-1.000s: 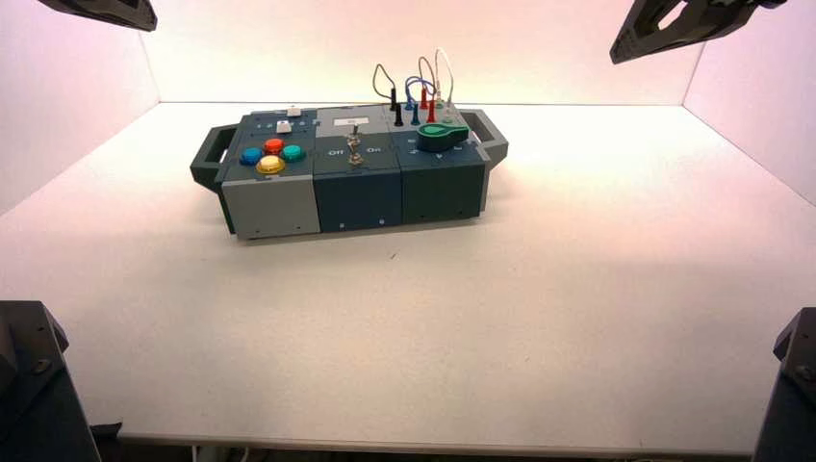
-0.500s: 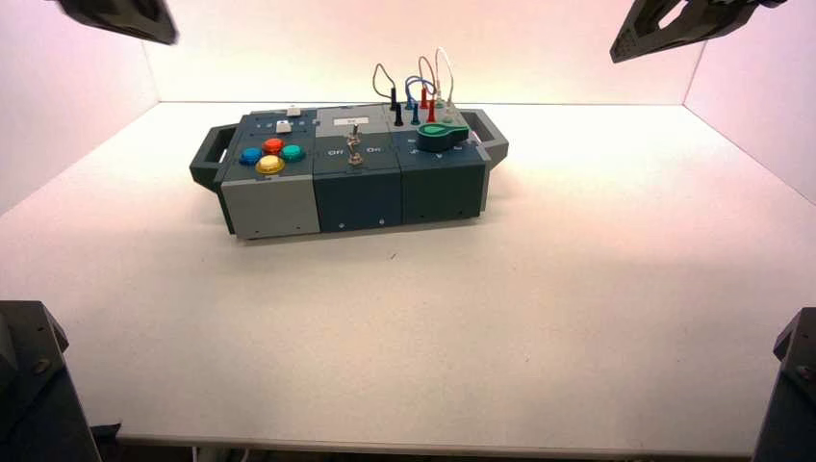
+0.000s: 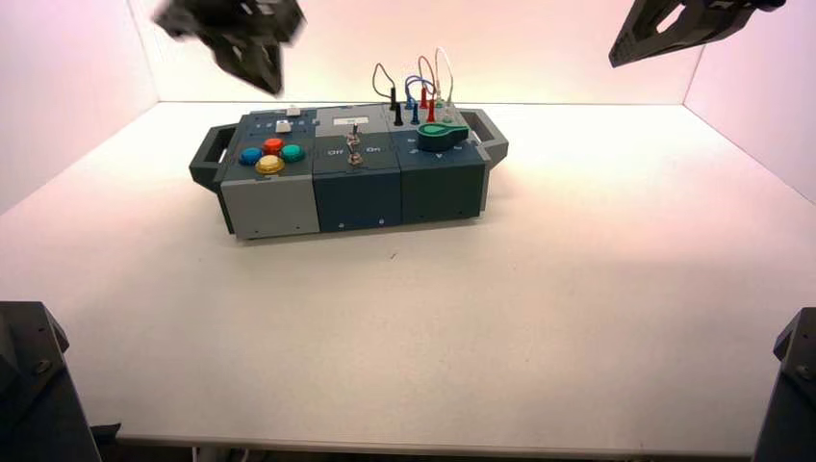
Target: Move the bottom slider to position 2.
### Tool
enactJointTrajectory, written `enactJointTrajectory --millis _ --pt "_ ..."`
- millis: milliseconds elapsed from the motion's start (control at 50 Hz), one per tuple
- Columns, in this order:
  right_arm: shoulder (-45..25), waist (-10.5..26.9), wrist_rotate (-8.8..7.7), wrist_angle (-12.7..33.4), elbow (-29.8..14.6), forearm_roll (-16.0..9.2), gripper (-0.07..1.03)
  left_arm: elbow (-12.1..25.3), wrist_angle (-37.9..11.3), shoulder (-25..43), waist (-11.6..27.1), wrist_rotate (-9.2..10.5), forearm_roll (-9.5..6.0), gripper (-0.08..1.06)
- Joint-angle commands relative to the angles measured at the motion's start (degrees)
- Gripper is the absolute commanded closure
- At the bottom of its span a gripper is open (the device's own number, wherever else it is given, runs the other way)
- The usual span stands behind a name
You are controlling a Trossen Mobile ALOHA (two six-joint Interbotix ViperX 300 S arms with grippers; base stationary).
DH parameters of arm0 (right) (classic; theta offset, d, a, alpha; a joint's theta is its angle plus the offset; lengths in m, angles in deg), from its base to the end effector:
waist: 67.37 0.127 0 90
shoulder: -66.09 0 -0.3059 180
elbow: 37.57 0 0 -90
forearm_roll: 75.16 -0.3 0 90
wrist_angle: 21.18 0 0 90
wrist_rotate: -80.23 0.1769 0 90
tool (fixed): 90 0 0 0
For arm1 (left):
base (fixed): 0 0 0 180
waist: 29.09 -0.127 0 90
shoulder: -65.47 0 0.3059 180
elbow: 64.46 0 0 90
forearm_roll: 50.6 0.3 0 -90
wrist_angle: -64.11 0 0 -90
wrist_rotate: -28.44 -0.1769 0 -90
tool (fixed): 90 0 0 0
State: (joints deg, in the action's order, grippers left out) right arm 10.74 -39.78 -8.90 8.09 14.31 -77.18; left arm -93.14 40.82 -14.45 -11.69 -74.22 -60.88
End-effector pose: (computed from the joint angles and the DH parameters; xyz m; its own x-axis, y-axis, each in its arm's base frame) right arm 0.2063 0.1113 0.1615 0.6022 0.3341 -0.7251 -0.4436 0.8952 0.0441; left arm 0.3504 -0.1229 0.0850 0.4299 -0.2087 -0.8784 0.3766 0.9257 -0.0356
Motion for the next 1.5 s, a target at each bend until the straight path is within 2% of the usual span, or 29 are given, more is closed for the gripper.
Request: enactJointTrajectory --millis 20,240,500,900,1500 --pt "-0.35 0.09 0.0 -0.35 -1.85 -0.09 0.99 5.27 0.09 5.1 1.23 -1.23 0.18 1.01" --pt "-0.88 0.09 0.0 -0.7 -1.76 0.09 0.99 10.46 -0.26 9.49 1.23 -2.2 0.18 1.01" --pt "-2.81 0.09 -0.09 -0.7 -2.11 0.35 0.99 12.13 -0.35 11.69 0.79 -3.52 0.35 1.01" --pt "-3.34 0.09 0.0 -0.7 -2.29 0.53 0.99 11.07 -1.49 12.83 -0.7 -4.57 0.35 1.01" --pt "-2.99 0.09 -0.09 -0.62 -2.29 0.53 0.99 10.99 -1.49 13.18 -1.67 -4.48 0.44 1.01"
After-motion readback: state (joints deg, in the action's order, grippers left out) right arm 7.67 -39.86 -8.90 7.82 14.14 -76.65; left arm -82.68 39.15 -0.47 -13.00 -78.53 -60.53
